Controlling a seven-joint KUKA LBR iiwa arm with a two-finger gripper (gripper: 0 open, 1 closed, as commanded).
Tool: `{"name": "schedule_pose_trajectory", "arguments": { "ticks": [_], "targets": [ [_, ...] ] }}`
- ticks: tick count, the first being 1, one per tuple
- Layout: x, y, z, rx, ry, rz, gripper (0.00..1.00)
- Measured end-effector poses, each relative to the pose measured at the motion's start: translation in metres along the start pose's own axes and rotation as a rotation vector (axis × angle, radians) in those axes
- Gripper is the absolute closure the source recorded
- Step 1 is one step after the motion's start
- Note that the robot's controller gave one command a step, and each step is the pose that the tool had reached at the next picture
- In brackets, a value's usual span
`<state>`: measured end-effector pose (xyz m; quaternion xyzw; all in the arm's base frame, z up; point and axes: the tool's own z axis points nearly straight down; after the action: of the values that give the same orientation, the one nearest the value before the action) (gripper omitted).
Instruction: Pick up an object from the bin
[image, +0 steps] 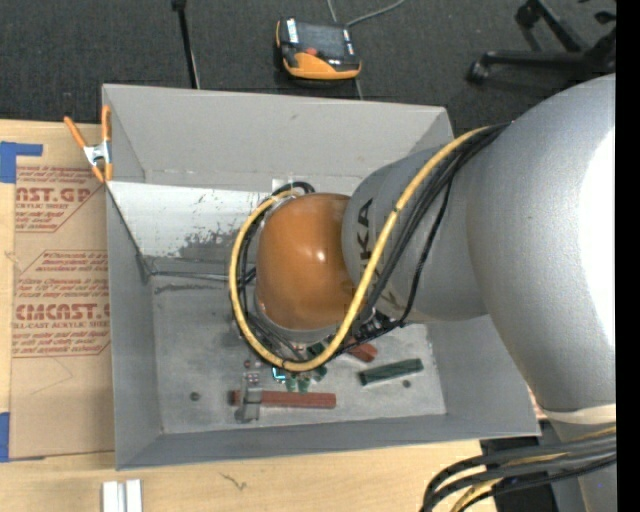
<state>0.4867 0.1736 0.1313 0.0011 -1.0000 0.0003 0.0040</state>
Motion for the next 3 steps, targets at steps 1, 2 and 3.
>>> {"name": "schedule_pose_trajectory", "arguments": {
  "ticks": [1, 2, 3],
  "targets": [
    [-0.002, -0.001, -0.004, -0.001, -0.007, 0.002, 0.0],
    [-0.002, -0.07, 0.012, -0.001, -0.006, 0.092, 0.0],
    [-0.004, -0.066, 0.03, 0.0, -0.007, -0.069, 0.0]
  ]
}}
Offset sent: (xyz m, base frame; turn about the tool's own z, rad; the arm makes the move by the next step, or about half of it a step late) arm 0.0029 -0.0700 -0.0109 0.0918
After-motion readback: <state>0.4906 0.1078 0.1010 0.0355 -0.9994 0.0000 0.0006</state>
